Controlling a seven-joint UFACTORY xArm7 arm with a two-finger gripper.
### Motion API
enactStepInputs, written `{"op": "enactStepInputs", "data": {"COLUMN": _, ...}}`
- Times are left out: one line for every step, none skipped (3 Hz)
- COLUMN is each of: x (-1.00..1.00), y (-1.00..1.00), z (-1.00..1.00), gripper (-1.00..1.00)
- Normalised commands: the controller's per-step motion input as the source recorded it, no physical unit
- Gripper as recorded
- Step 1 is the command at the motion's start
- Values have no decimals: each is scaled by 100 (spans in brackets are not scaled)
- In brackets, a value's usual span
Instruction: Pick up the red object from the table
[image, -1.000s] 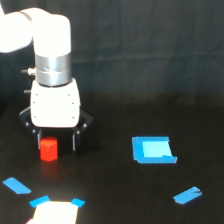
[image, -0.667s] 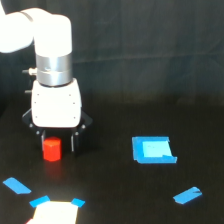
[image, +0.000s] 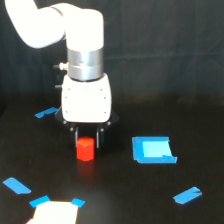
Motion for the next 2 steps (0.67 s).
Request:
{"op": "enactStepInputs", "data": {"x": 89, "y": 9, "z": 100, "gripper": -100}}
{"op": "enactStepInputs", "data": {"x": 100, "y": -100, "z": 100, "gripper": 31}}
